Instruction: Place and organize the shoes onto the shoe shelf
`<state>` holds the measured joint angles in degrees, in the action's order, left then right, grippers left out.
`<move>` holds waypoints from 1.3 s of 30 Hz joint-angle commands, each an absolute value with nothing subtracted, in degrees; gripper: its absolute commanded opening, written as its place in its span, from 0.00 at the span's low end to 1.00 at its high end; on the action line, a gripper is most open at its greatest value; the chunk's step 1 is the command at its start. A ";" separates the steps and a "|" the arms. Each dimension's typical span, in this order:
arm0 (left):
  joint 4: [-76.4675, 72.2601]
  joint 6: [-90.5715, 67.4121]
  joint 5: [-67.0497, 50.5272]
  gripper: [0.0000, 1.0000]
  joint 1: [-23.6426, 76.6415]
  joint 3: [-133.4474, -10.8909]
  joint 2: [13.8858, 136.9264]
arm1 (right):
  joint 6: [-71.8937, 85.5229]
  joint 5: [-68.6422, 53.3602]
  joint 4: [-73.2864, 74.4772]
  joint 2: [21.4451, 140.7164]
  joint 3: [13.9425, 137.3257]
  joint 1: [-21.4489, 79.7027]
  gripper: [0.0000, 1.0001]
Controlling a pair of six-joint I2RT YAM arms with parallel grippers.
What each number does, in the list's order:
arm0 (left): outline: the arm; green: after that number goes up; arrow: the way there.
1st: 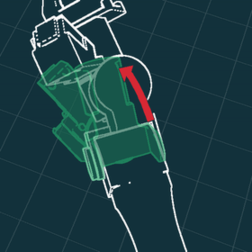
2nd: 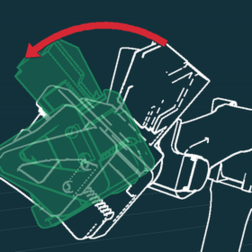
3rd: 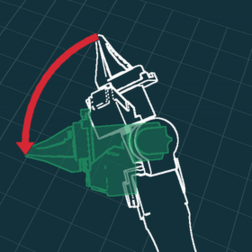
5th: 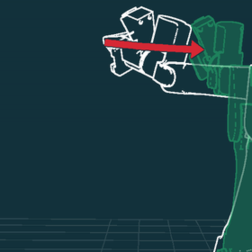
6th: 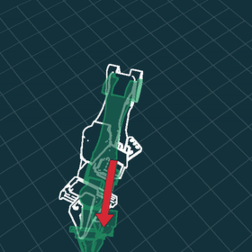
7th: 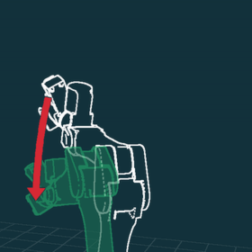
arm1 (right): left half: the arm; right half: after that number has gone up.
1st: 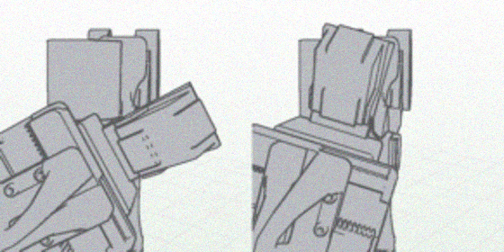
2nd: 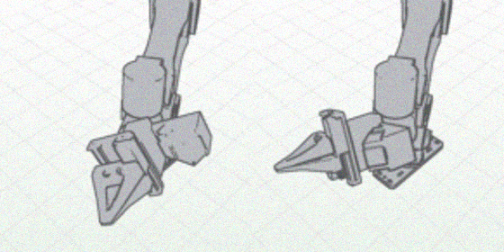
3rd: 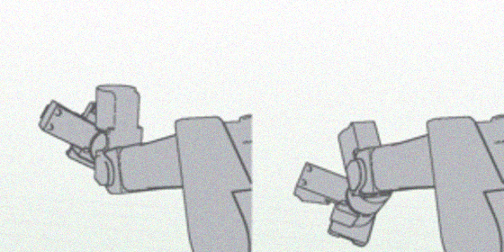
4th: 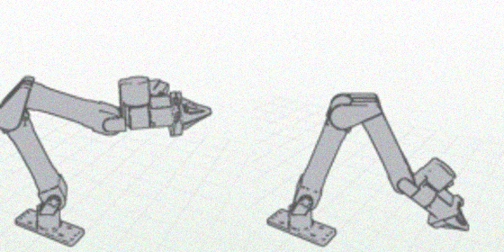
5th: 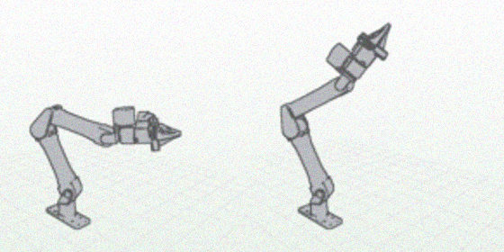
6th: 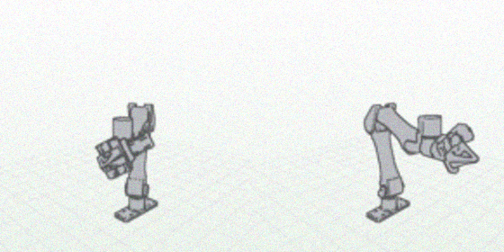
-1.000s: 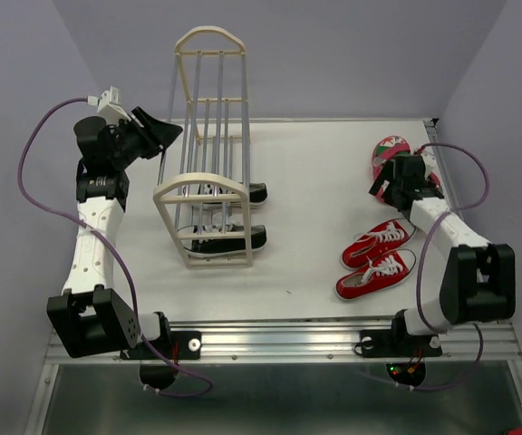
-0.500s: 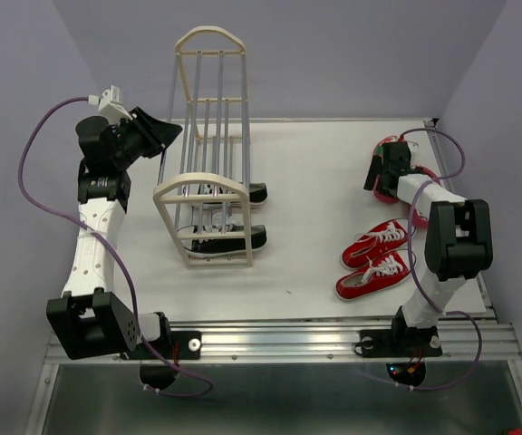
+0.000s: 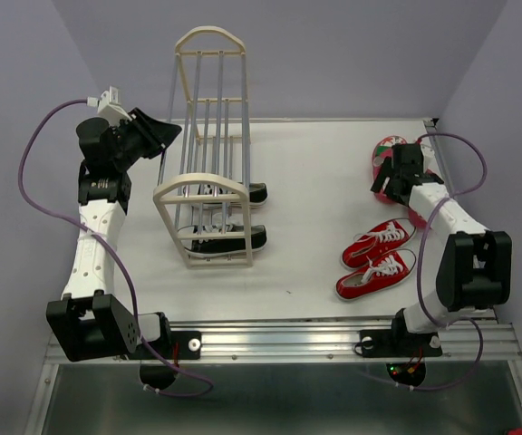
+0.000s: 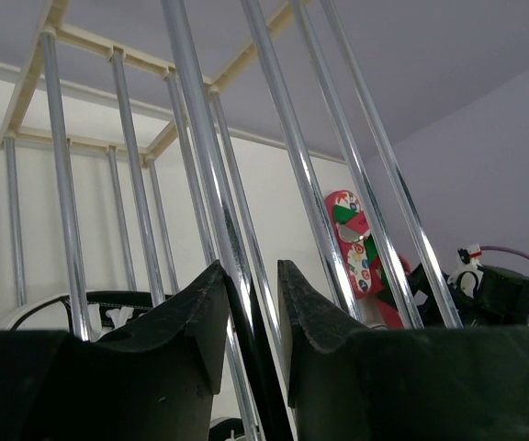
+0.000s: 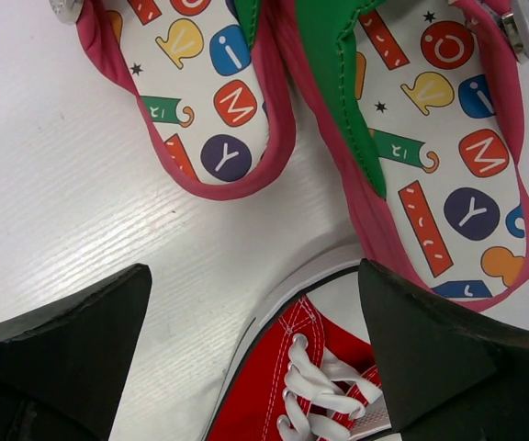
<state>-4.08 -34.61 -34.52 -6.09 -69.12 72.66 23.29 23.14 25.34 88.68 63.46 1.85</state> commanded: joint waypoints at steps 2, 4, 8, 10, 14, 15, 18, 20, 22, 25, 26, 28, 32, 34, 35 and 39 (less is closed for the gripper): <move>-3.87 -29.71 -35.77 0.23 -5.89 -67.15 72.68 | 20.32 22.15 23.05 91.65 64.67 1.41 1.00; -3.87 -29.79 -35.95 0.23 -5.80 -67.15 72.69 | 18.64 18.92 20.58 93.77 66.00 1.41 1.00; -3.78 -29.79 -35.95 0.23 -5.80 -67.15 72.42 | 17.23 18.81 18.55 100.44 70.92 -0.17 1.00; -3.78 -29.71 -35.86 0.23 -5.80 -67.24 72.25 | 15.48 18.11 17.32 103.53 73.21 -0.88 1.00; -3.87 -29.88 -35.77 0.23 -5.80 -67.59 72.42 | 11.17 16.16 15.38 107.04 75.67 -1.41 1.00; -3.87 -29.88 -35.86 0.23 -5.80 -67.59 72.42 | 11.16 17.22 15.38 108.18 76.63 -1.41 1.00; -3.95 -29.97 -35.86 0.23 -5.80 -67.68 72.42 | 9.15 18.45 13.72 109.42 77.17 -1.41 1.00; -3.96 -29.97 -35.86 0.23 -5.71 -67.68 72.42 | 7.92 18.89 13.62 111.26 77.96 -1.41 1.00; -3.96 -29.97 -35.86 0.23 -5.71 -67.59 72.42 | 6.86 19.07 12.57 112.84 78.22 -1.41 1.00; -3.96 -29.97 -35.60 0.23 -5.80 -67.50 72.25 | 5.19 18.99 11.87 114.08 79.27 -1.93 1.00; -3.96 -30.14 -35.42 0.23 -5.80 -67.41 72.25 | 4.92 19.33 11.87 114.52 79.54 -1.93 1.00; -3.96 -30.06 -35.33 0.24 -5.71 -67.50 72.33 | 4.40 19.69 11.25 114.87 79.80 -1.93 1.00; -3.96 -30.23 -35.24 0.23 -5.71 -67.50 72.42 | 3.69 20.30 10.46 116.36 79.89 -1.93 1.00; -3.87 -30.23 -35.16 0.23 -5.71 -67.59 72.25 | 3.78 19.25 10.11 117.15 79.89 -2.46 1.00; -3.87 -30.23 -35.07 0.23 -5.71 -67.67 72.16 | 3.87 18.81 9.76 117.25 79.46 -3.07 1.00; -3.78 -30.32 -34.54 0.24 -5.71 -67.68 71.63 | 4.57 10.83 7.74 116.98 77.88 -5.70 0.74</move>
